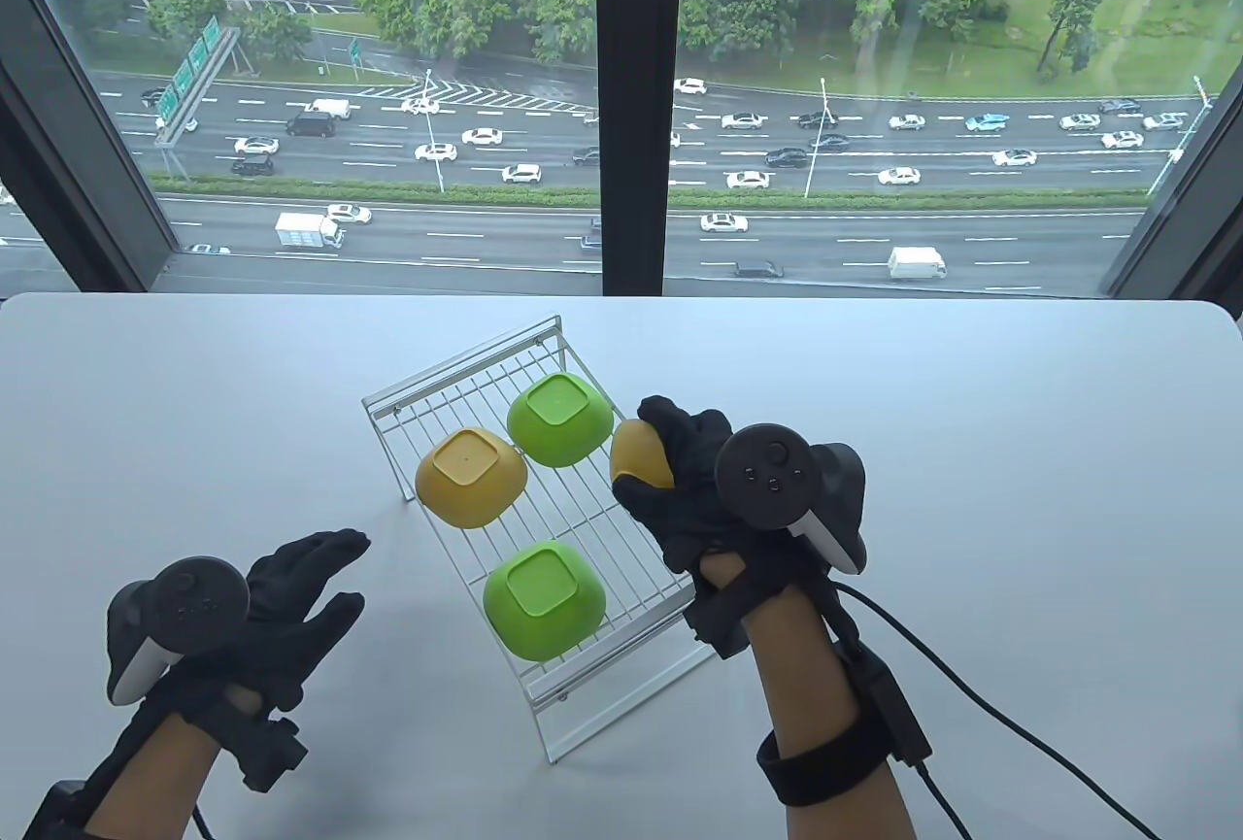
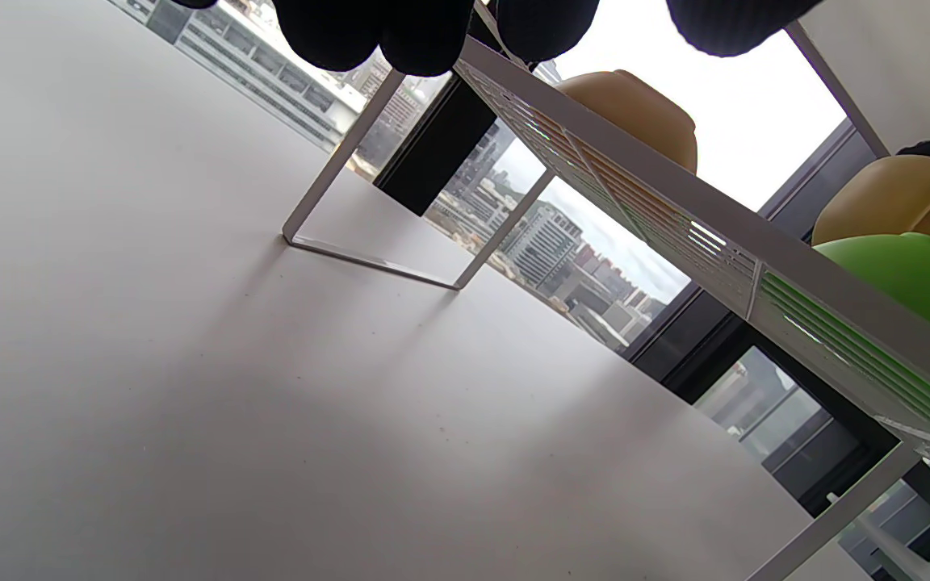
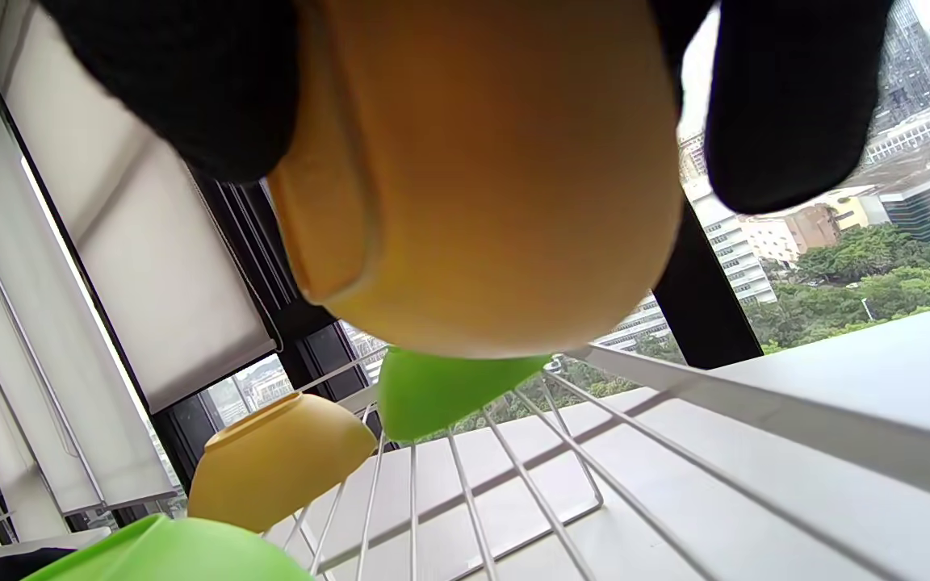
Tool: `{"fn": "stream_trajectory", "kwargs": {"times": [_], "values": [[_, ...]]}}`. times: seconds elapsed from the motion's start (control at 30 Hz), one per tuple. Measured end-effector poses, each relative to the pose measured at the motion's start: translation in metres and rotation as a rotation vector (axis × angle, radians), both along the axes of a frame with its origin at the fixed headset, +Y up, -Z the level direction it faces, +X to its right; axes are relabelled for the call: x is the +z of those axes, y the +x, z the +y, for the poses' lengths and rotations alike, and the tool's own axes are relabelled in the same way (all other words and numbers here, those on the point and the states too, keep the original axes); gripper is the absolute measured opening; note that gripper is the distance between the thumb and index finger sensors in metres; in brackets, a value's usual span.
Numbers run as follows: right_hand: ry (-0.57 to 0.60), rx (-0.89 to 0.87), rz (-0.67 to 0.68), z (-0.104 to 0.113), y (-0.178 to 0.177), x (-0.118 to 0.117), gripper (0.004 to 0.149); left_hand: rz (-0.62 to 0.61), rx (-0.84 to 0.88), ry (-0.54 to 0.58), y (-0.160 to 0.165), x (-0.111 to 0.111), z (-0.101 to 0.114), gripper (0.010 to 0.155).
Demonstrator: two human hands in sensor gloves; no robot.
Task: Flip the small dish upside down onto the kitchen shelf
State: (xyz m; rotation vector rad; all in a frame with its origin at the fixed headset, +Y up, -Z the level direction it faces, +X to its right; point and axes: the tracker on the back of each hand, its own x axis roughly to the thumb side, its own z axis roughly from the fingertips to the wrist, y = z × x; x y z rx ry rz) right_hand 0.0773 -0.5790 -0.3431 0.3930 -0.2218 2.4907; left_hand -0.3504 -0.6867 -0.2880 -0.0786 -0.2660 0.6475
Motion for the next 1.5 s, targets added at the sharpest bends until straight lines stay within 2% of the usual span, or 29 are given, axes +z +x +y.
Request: {"fn": "stream_trajectory", "kwargs": {"times": [0.2,0.77,0.87,1.2,1.3,1.37,1.5], "values": [[-0.001,0.132,-0.037,-0.001,-0.008,0.003,0.075,0.003,-0.001,-0.003,0.000,0.000,0.000,0.070],[-0.136,0.218,-0.234,-0.024,-0.027,0.004,0.071,0.000,-0.003,-0.010,0.000,0.000,0.000,0.070],[-0.209,0.224,-0.227,-0.030,-0.027,0.001,0.071,-0.001,-0.003,-0.011,0.000,0.000,0.000,0.070],[-0.274,0.276,-0.245,-0.033,-0.024,0.000,0.068,-0.003,-0.003,-0.008,0.000,0.000,0.000,0.070],[-0.295,0.362,-0.271,-0.038,-0.020,-0.004,0.065,-0.005,-0.002,-0.012,0.000,0.000,-0.001,0.070],[-0.336,0.284,-0.253,-0.040,-0.018,-0.004,0.064,-0.006,-0.003,-0.013,0.000,0.000,-0.001,0.070],[-0.276,0.318,-0.256,-0.035,-0.014,-0.004,0.066,-0.005,-0.002,-0.016,0.000,0.000,-0.001,0.070]]}}
